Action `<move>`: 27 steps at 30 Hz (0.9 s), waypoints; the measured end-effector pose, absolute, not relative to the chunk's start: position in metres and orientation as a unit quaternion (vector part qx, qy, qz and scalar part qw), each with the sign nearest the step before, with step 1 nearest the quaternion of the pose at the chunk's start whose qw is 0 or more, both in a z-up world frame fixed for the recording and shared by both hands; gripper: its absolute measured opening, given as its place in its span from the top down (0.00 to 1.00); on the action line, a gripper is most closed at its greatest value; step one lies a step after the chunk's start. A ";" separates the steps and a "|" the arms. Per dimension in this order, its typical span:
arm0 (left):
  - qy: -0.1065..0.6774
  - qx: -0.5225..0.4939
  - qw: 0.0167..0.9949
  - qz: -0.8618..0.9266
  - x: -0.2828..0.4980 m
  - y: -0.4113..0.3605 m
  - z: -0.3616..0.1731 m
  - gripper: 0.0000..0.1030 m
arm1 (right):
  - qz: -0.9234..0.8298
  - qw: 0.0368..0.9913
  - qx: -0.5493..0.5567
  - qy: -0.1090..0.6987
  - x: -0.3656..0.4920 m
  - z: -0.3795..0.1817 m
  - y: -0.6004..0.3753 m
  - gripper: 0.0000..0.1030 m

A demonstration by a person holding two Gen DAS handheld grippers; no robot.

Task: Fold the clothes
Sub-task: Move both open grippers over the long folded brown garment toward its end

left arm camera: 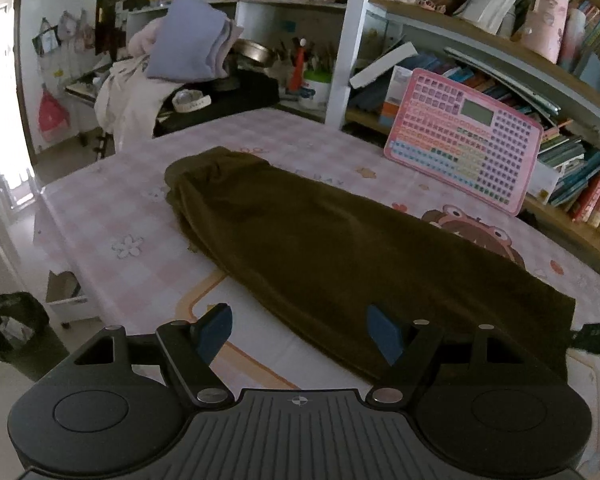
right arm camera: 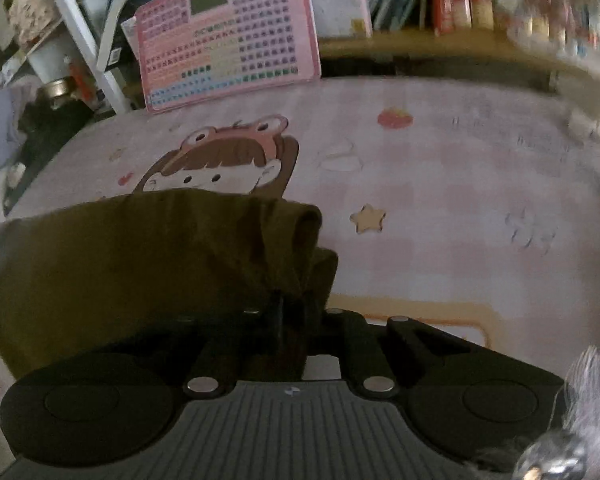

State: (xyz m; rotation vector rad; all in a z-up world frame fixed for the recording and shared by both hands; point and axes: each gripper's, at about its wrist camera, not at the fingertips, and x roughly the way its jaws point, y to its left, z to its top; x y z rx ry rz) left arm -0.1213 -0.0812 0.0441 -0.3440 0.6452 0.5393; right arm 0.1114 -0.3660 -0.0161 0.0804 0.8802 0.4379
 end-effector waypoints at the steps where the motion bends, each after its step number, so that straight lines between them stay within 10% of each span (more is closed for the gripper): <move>1: 0.312 -0.167 0.898 0.263 -0.122 -0.081 0.044 0.26 | 0.212 0.890 0.045 0.400 0.105 -0.007 -0.368 0.94; 8: 0.319 -0.175 0.892 0.269 -0.123 -0.082 0.043 0.26 | 0.193 0.888 0.004 0.417 0.099 -0.021 -0.369 0.92; 11: 0.321 -0.172 0.895 0.260 -0.122 -0.086 0.041 0.26 | 0.180 0.892 0.004 0.414 0.100 -0.020 -0.377 0.71; 27: 0.357 -0.192 0.882 0.239 -0.126 -0.097 0.022 0.25 | 0.231 0.901 -0.021 0.368 -0.007 0.012 -0.367 0.24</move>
